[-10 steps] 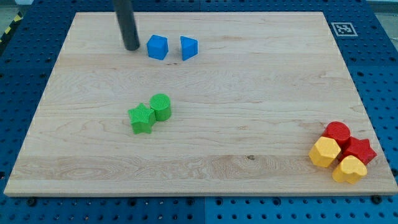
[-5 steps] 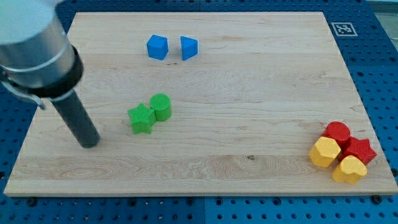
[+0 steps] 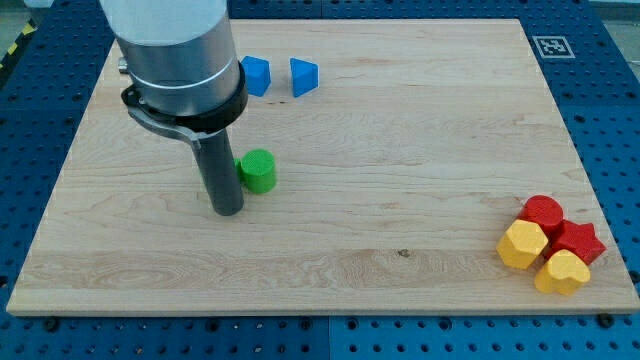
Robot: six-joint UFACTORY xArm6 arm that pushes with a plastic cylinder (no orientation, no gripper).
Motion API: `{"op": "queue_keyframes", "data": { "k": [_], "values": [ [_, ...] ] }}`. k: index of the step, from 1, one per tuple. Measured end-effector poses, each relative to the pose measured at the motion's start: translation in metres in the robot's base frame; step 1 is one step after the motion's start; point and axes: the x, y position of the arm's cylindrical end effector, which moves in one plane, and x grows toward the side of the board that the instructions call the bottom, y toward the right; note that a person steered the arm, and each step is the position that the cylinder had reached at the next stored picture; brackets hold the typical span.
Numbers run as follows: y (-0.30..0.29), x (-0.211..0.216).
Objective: Separate green star from the green circle
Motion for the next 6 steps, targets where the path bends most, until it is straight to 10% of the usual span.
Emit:
{"op": "queue_keyframes", "data": {
  "k": [6],
  "values": [
    [0.032,-0.027]
  ]
}}
